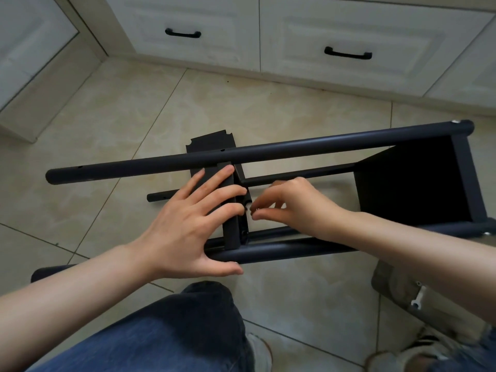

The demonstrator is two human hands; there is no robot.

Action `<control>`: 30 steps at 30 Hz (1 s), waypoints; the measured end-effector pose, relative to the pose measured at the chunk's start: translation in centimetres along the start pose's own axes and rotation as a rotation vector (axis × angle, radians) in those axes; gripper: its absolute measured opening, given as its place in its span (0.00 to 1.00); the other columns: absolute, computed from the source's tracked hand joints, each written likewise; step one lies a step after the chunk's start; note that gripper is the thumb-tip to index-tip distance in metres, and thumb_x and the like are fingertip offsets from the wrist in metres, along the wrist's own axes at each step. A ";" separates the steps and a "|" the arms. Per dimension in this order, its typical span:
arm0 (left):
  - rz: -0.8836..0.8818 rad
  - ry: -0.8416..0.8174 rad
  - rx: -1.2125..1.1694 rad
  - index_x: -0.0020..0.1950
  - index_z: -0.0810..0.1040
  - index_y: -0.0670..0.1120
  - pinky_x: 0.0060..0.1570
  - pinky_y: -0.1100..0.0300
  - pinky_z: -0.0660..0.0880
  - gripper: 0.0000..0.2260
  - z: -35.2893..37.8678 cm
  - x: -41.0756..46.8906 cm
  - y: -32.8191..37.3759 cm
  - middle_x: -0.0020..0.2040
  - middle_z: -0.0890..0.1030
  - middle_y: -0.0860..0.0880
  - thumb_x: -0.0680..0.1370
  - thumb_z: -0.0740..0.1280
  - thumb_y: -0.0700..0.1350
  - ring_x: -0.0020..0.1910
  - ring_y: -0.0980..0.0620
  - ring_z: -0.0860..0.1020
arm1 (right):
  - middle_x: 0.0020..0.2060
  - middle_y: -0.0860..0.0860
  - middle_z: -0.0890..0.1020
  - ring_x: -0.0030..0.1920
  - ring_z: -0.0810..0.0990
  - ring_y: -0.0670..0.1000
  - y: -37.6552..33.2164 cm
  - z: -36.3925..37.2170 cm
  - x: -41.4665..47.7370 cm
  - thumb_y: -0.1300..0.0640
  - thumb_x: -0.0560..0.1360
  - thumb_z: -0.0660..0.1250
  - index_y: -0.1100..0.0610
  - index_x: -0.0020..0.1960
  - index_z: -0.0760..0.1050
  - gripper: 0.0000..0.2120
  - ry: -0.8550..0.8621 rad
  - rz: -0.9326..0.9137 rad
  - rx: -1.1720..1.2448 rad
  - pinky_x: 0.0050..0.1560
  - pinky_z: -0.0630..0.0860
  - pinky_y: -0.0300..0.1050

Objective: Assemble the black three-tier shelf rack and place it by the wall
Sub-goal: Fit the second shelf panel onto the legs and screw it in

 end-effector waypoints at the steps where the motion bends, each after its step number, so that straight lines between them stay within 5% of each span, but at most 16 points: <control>1: 0.000 0.008 -0.004 0.65 0.75 0.46 0.76 0.35 0.58 0.35 0.0 0.0 0.1 0.73 0.73 0.45 0.71 0.68 0.72 0.81 0.42 0.56 | 0.48 0.48 0.86 0.47 0.82 0.42 0.2 0.5 0.3 0.53 0.76 0.72 0.56 0.54 0.85 0.10 -0.057 0.024 0.033 0.50 0.74 0.30; 4: 0.000 0.022 -0.019 0.63 0.77 0.45 0.76 0.36 0.60 0.33 0.0 0.0 0.2 0.71 0.75 0.44 0.71 0.69 0.70 0.81 0.41 0.57 | 0.44 0.49 0.86 0.44 0.83 0.42 1.0 1.8 1.1 0.55 0.77 0.71 0.57 0.53 0.85 0.08 -0.214 0.142 0.185 0.48 0.79 0.38; 7: -0.005 0.022 -0.024 0.62 0.79 0.44 0.76 0.37 0.60 0.33 0.0 0.1 0.2 0.70 0.75 0.44 0.71 0.70 0.70 0.81 0.41 0.57 | 0.38 0.50 0.85 0.37 0.82 0.42 1.5 3.2 1.7 0.58 0.78 0.69 0.60 0.50 0.84 0.06 -0.322 0.259 0.410 0.40 0.79 0.35; 11: -0.011 0.020 -0.035 0.61 0.80 0.43 0.76 0.38 0.59 0.33 0.0 0.1 0.2 0.70 0.76 0.43 0.71 0.70 0.69 0.81 0.41 0.58 | 0.40 0.55 0.86 0.38 0.85 0.47 1.6 4.7 2.5 0.61 0.78 0.69 0.64 0.54 0.81 0.07 -0.427 0.369 0.604 0.41 0.82 0.39; 19: -0.023 0.022 -0.059 0.60 0.81 0.42 0.77 0.40 0.58 0.33 0.1 -0.1 0.4 0.69 0.76 0.44 0.70 0.70 0.69 0.81 0.41 0.58 | 0.39 0.44 0.86 0.38 0.81 0.39 1.4 5.0 2.4 0.54 0.76 0.72 0.49 0.43 0.83 0.03 -0.495 0.326 0.462 0.39 0.76 0.35; 26: -0.024 0.030 -0.066 0.59 0.82 0.41 0.76 0.38 0.60 0.33 0.1 -0.2 0.6 0.68 0.77 0.43 0.71 0.70 0.69 0.80 0.40 0.59 | 0.43 0.56 0.86 0.43 0.84 0.51 0.0 5.4 2.0 0.61 0.76 0.71 0.63 0.48 0.84 0.06 -0.436 0.241 0.360 0.51 0.80 0.45; 30: -0.026 0.035 -0.067 0.59 0.82 0.41 0.74 0.36 0.63 0.33 0.1 -0.3 0.8 0.68 0.77 0.42 0.70 0.71 0.68 0.80 0.39 0.60 | 0.35 0.44 0.84 0.37 0.80 0.41 0.2 5.0 1.5 0.59 0.77 0.71 0.52 0.41 0.83 0.06 -0.449 0.257 0.431 0.45 0.79 0.40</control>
Point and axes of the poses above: each hand's wrist, its own x-axis towards the middle knuckle, its own z-axis out of the palm, y = z × x, the point moved 5 cm from there along x, towards the middle knuckle
